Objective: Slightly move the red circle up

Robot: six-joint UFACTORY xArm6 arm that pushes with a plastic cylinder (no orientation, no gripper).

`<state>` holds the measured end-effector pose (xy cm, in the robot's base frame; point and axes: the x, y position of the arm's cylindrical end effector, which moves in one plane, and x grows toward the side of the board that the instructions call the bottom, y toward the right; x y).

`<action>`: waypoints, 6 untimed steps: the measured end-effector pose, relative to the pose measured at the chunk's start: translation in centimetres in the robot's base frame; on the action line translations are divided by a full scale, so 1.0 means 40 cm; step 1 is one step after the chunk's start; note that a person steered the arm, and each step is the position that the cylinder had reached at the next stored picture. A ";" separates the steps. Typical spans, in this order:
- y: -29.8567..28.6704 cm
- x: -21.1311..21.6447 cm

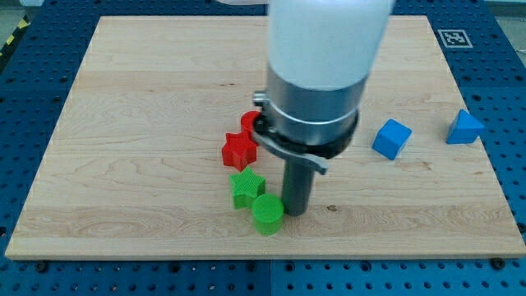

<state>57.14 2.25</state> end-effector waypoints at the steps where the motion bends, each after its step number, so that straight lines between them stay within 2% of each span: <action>1: -0.047 -0.001; 2: -0.047 -0.015; 5: -0.047 -0.262; 6: -0.047 -0.297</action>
